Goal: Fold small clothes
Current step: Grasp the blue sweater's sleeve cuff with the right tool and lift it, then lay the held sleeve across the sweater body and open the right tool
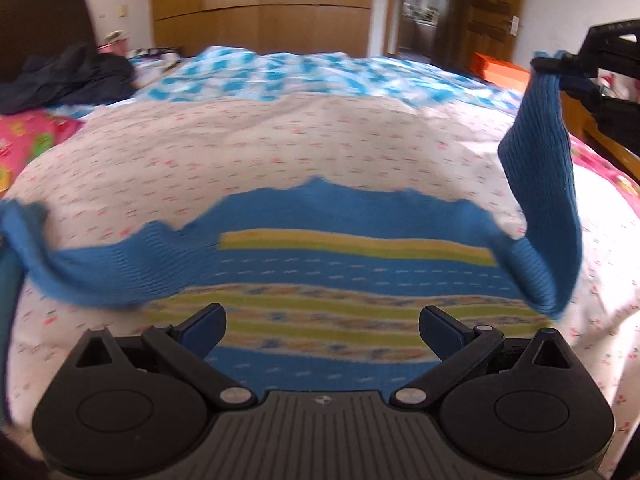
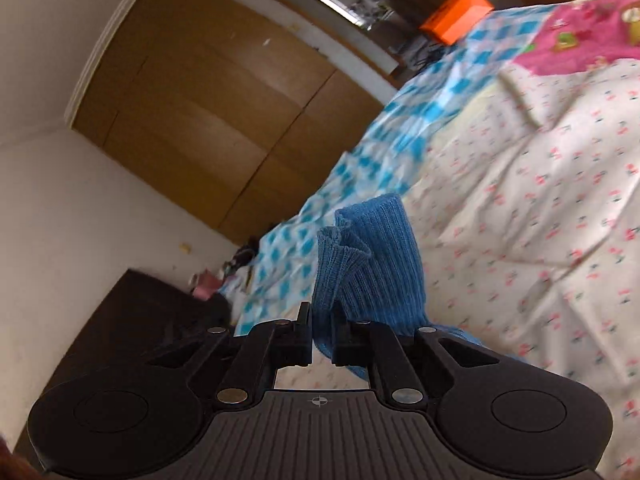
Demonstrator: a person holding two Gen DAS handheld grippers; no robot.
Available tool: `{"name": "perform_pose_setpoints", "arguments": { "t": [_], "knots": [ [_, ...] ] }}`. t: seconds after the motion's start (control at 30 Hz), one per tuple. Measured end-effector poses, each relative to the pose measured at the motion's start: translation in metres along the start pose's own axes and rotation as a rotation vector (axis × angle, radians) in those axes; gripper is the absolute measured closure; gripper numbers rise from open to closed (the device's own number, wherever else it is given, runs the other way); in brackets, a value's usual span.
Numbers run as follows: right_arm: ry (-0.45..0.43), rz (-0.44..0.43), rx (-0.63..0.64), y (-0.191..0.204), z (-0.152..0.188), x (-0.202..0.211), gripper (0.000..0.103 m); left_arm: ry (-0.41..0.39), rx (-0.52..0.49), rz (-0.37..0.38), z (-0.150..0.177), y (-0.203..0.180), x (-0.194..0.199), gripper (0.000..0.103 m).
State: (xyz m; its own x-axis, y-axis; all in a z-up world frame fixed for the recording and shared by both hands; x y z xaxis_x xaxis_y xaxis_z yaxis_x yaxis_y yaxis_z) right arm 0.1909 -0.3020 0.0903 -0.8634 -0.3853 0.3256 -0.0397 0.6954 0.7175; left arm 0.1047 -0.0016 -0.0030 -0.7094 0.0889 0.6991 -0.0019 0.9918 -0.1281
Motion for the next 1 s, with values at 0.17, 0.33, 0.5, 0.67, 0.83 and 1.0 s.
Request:
{"name": "perform_pose_setpoints", "arguments": {
  "t": [0.17,0.33,0.5,0.67,0.83,1.0],
  "knots": [
    [0.175,-0.052,0.155,0.080,0.071,-0.062,0.094,-0.059,0.054,-0.119,0.010,0.070,0.022,0.000],
    [0.373,-0.019,0.332,0.108,0.169,-0.119,0.094,-0.101,0.117,-0.196,0.014,0.116,0.040,0.000],
    [0.552,0.028,0.514,0.109,0.248,-0.138,0.090,-0.108,0.147,-0.198,0.017,0.137,0.044,0.000],
    [0.588,-0.007,0.612,0.116,0.267,-0.128,0.068,-0.116,0.234,-0.156,0.016,0.155,0.050,0.000],
    [0.599,-0.097,0.651,0.129,0.270,-0.125,0.062,-0.138,0.268,-0.209,0.006,0.180,0.048,0.000],
    [0.611,-0.045,0.674,0.125,0.276,-0.132,0.063,-0.139,0.370,-0.236,-0.002,0.218,0.039,0.000]
  ]
}}
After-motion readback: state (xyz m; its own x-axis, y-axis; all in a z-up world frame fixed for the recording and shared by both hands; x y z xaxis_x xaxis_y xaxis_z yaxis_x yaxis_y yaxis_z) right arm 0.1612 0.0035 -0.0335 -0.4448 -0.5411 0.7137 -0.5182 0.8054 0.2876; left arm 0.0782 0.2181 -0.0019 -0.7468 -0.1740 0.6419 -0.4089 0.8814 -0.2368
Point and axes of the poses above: each gripper's, at about its wrist camera, not at the fingertips, and x roughly against the way its jaws point, y to its left, z to its underside, the point moved 5 cm from there along -x, roughly the way its jaws point, and after that the axes turned 5 degrees about x, right-handed, at the moved point
